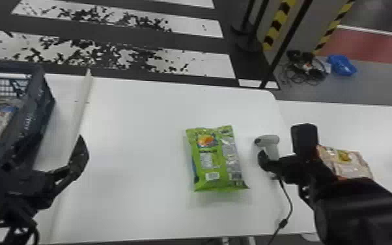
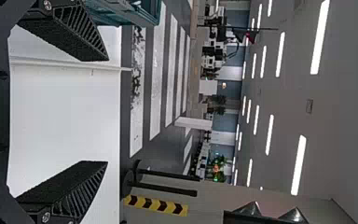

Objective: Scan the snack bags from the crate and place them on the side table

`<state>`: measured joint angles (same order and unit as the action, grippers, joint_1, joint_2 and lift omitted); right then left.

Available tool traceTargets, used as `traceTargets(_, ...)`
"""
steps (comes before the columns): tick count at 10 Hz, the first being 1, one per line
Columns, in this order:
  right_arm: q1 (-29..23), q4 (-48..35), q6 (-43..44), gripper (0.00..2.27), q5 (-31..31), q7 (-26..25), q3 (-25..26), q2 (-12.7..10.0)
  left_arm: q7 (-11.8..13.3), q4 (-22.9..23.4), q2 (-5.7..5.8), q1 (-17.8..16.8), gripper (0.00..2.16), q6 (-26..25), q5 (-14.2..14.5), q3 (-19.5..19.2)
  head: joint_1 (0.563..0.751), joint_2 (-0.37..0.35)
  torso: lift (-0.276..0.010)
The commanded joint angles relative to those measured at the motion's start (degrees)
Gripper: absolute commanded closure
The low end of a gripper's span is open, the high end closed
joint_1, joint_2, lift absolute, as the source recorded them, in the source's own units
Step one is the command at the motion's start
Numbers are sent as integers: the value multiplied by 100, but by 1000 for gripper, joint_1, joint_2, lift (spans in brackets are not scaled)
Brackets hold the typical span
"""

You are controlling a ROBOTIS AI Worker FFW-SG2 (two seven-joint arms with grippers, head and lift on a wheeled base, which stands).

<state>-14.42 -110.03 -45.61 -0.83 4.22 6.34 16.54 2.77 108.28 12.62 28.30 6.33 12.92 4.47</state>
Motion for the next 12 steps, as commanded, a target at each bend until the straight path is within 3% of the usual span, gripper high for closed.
traceTargets(1,203,271,-251,76,101,150,25,43,5,-9,3,0,87,4,0,-7,695,-216,-81)
traceTargets(4,721,992,-533,194,57,334,-81,157,5,-18,12,0,87,4,0,-7,695,-226,-81)
traceTargets(6,967,1388,-515,869,-14,651,-160,218,5,-18,21,0,87,4,0,-7,695,-233,-81)
traceTargets(8,1064,1493,-480,2020,-22,615,-195,218,5,-26,21,-17,87,4,0,1,695,-231,-81)
traceTargets(10,1082,1493,-462,2223,-66,580,-204,218,5,-26,21,-26,87,4,0,1,695,-232,-81)
traceTargets(12,1029,1361,-480,2250,-58,563,-177,218,5,-18,21,-26,87,4,0,1,695,-234,-81)
